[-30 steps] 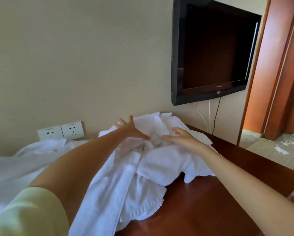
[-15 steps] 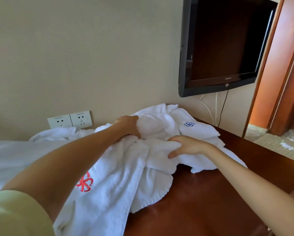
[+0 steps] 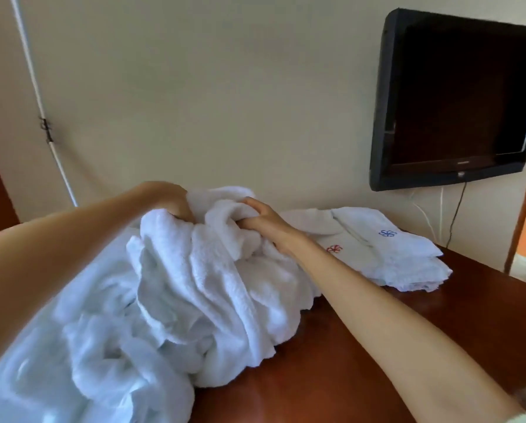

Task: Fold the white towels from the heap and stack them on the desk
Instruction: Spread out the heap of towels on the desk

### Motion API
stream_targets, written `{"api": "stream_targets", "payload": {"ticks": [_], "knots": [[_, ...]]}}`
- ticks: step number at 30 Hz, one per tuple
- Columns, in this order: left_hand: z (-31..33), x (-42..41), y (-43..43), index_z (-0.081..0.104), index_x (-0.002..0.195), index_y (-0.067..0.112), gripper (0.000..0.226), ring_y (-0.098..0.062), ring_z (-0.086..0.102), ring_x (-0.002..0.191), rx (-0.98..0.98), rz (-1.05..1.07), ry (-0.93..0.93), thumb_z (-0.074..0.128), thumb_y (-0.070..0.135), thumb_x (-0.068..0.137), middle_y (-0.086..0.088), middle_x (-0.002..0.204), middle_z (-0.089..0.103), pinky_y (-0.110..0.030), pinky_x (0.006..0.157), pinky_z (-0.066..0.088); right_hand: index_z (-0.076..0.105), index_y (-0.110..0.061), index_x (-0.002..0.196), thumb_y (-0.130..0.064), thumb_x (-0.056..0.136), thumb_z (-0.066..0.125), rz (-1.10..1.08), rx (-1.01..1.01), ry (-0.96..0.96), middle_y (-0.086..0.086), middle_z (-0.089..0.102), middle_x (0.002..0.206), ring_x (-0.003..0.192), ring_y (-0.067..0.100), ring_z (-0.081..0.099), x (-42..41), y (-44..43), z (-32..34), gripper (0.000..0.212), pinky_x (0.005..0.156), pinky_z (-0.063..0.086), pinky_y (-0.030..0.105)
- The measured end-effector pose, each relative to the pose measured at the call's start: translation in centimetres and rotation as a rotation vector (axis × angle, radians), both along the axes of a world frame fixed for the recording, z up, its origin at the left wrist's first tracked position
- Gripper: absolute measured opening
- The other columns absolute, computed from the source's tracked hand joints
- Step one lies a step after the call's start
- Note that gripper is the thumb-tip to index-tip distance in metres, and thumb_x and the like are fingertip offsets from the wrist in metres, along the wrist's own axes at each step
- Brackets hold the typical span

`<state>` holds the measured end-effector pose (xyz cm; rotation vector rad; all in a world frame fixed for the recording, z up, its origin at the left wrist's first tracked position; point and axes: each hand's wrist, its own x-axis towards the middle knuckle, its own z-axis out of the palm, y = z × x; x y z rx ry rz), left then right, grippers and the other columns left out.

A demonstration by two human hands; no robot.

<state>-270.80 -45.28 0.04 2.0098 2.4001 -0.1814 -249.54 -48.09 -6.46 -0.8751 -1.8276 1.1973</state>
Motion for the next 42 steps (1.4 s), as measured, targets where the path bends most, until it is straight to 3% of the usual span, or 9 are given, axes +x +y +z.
{"api": "stream_targets", "payload": {"ticks": [4,10,16,20,23,28,36,39,42], "knots": [[2.1,-7.5,-7.6,0.058,0.122,0.013,0.046,-0.027,0.051,0.121,0.007,0.252,0.070,0.061,0.043,0.088,-0.008,0.127,0.056,-0.033,0.102,0.040,0.063,-0.027,0.108,-0.016,0.086,0.060,0.152,-0.020,0.047,-0.002,0.068,0.097,0.084,0.012,0.065,-9.3,-2.1,2.0,0.025,0.069,0.052,0.025],[4.0,-18.3,-16.0,0.065,0.112,0.015,0.054,-0.024,0.060,0.100,0.047,0.538,0.020,0.068,0.052,0.073,0.000,0.101,0.063,-0.035,0.093,0.047,0.060,-0.021,0.114,-0.009,0.092,0.057,0.374,-0.053,0.142,-0.001,0.066,0.101,0.078,0.004,0.064,-20.9,-6.7,3.1,0.026,0.061,0.052,0.017],[-6.3,-17.0,-18.0,0.050,0.130,0.027,0.037,-0.030,0.046,0.125,0.319,0.615,-0.101,0.036,0.041,0.098,-0.008,0.136,0.049,-0.036,0.094,0.039,0.044,-0.005,0.139,-0.015,0.100,0.047,0.322,-0.032,-0.102,0.014,0.054,0.135,0.101,0.016,0.056,-23.5,-6.5,-2.0,0.040,0.067,0.044,0.008],[-5.6,-16.1,-15.4,0.046,0.132,0.028,0.045,-0.031,0.043,0.123,0.279,0.540,-0.073,0.047,0.046,0.092,-0.008,0.131,0.047,-0.041,0.095,0.038,0.035,-0.001,0.144,-0.009,0.105,0.033,0.215,0.003,-0.198,0.019,0.043,0.145,0.132,0.031,0.042,-20.8,-4.1,-3.1,0.040,0.094,0.038,0.025],[-2.7,-16.1,-11.9,0.051,0.133,0.026,0.076,-0.027,0.047,0.125,-0.009,0.535,0.085,0.060,0.064,0.068,0.000,0.129,0.055,-0.046,0.102,0.038,0.051,-0.013,0.129,-0.021,0.102,0.043,0.347,0.051,-0.275,0.007,0.061,0.119,0.107,0.022,0.058,-19.1,-3.1,-2.8,0.029,0.085,0.045,0.027],[0.8,-9.6,-4.3,-0.009,0.152,0.031,0.099,-0.035,0.013,0.146,0.011,0.262,0.234,0.061,0.050,0.085,-0.009,0.161,0.006,-0.067,0.111,0.010,0.041,-0.027,0.141,-0.029,0.091,0.064,0.537,-0.077,-0.450,-0.008,0.052,0.135,0.131,0.010,0.045,-13.4,1.7,-0.1,0.055,0.105,0.038,0.026],[-7.8,5.2,5.5,0.030,0.148,0.021,0.054,-0.027,0.031,0.140,-0.020,-0.117,0.179,0.037,0.036,0.097,-0.008,0.149,0.036,-0.062,0.115,0.003,0.024,-0.027,0.151,-0.028,0.084,0.075,0.027,-0.021,-0.566,-0.011,0.029,0.148,0.138,0.013,0.027,-0.7,9.0,-5.1,0.084,0.103,0.026,0.022],[-13.5,4.0,5.7,0.019,0.152,0.027,0.056,-0.020,0.015,0.147,0.001,-0.182,0.180,0.029,0.046,0.100,-0.001,0.157,0.024,-0.064,0.112,-0.010,0.015,-0.031,0.153,-0.049,0.079,0.074,-0.041,0.016,-0.715,-0.004,0.018,0.159,0.146,0.019,0.017,-1.9,10.4,-8.2,0.097,0.117,0.018,0.034],[-14.7,-0.8,4.9,0.019,0.151,0.034,0.061,-0.021,0.022,0.144,0.027,-0.231,0.010,0.036,0.056,0.097,0.004,0.156,0.027,-0.055,0.115,0.006,0.023,-0.036,0.151,-0.064,0.077,0.066,0.005,0.122,-0.768,-0.001,0.030,0.156,0.143,0.022,0.027,-6.3,11.4,-10.0,0.090,0.116,0.025,0.043]]}}
